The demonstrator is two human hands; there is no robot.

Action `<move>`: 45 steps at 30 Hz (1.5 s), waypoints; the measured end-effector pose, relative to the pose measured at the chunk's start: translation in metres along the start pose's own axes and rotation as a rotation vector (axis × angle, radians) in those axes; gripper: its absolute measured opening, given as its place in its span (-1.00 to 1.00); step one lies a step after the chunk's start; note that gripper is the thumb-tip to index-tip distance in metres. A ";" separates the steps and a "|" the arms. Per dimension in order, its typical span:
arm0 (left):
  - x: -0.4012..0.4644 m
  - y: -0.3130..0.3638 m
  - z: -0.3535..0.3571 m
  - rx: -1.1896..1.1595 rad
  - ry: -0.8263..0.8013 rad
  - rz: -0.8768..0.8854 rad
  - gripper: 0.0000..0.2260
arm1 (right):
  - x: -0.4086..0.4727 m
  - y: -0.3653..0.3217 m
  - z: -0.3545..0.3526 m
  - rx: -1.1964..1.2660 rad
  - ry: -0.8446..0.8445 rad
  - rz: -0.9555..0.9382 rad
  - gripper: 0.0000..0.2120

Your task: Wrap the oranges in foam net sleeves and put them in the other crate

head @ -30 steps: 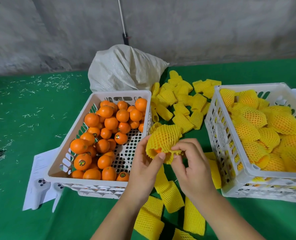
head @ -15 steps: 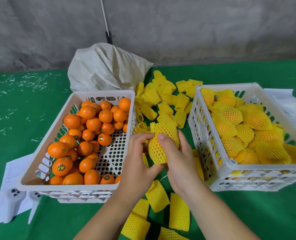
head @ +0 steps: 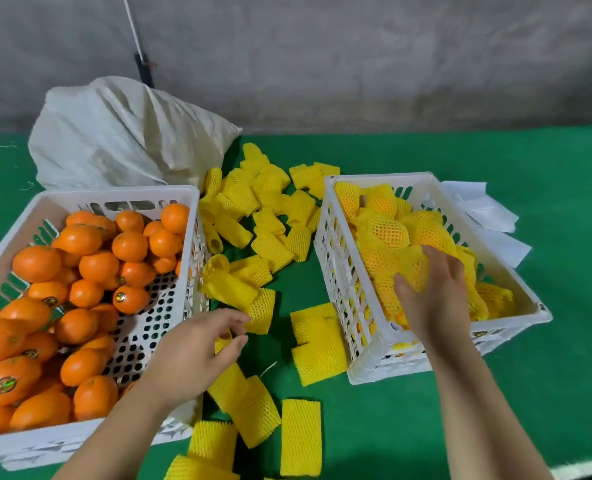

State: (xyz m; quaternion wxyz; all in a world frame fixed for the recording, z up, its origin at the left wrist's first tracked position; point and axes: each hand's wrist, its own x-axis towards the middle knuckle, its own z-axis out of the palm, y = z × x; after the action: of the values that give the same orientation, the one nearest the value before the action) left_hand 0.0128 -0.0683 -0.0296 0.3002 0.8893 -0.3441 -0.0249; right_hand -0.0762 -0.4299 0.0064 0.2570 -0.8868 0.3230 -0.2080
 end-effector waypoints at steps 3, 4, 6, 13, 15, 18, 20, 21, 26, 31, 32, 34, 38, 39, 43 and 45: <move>-0.002 0.003 -0.002 0.043 -0.017 0.008 -0.60 | -0.004 0.028 -0.002 -0.359 -0.171 0.086 -0.36; -0.002 0.004 -0.002 0.069 -0.029 0.009 -0.57 | -0.007 0.031 0.001 -0.430 -0.230 0.074 -0.33; -0.001 0.004 -0.002 0.107 -0.044 0.003 -0.54 | -0.010 0.031 0.007 -0.471 -0.277 0.044 -0.31; -0.003 0.008 -0.002 0.175 -0.066 0.029 -0.55 | -0.015 0.023 0.004 -0.422 -0.241 0.066 -0.34; -0.005 0.006 -0.002 0.138 -0.024 0.023 -0.66 | -0.022 0.014 0.007 -0.275 -0.130 0.059 -0.38; -0.009 0.002 -0.002 -0.014 0.079 -0.039 -0.80 | -0.051 -0.016 0.027 -0.059 0.092 -0.118 -0.55; -0.012 -0.001 -0.005 -0.172 0.155 -0.125 -0.75 | -0.069 -0.036 0.052 -0.093 0.114 -0.437 -0.65; -0.012 -0.002 -0.006 -0.234 0.205 -0.167 -0.75 | -0.076 -0.041 0.066 -0.093 0.023 -0.584 -0.69; -0.006 -0.002 -0.015 -0.293 0.240 -0.265 -0.79 | -0.092 -0.010 0.132 -0.267 -0.929 -0.296 -0.17; 0.003 -0.024 -0.030 -0.444 0.331 -0.318 -0.82 | -0.104 0.018 0.176 -0.324 -0.691 -0.045 -0.52; 0.006 -0.033 -0.031 -0.490 0.399 -0.356 -0.85 | -0.106 0.018 0.181 -0.295 -0.625 -0.052 -0.66; 0.016 -0.053 -0.030 -0.513 0.490 -0.443 -0.87 | -0.108 0.015 0.186 -0.198 -0.535 -0.029 -0.75; 0.034 -0.109 -0.026 -0.134 0.309 -0.628 -0.73 | -0.097 -0.012 0.178 0.202 -0.433 0.140 -0.64; 0.036 -0.124 -0.024 0.040 0.156 -0.682 -0.58 | -0.093 -0.024 0.174 0.306 -0.426 0.193 -0.57; 0.039 -0.162 -0.015 0.109 -0.087 -0.880 -0.32 | -0.083 -0.069 0.168 0.678 -0.470 0.314 -0.46; 0.033 -0.171 -0.007 0.021 -0.095 -0.868 -0.36 | -0.081 -0.080 0.174 0.778 -0.559 0.368 -0.46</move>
State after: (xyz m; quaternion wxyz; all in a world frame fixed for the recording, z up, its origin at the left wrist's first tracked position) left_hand 0.1419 0.0147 -0.1131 0.2368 0.9524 0.0479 -0.1860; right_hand -0.0033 -0.2666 -0.0988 0.6769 -0.6757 0.2914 -0.0191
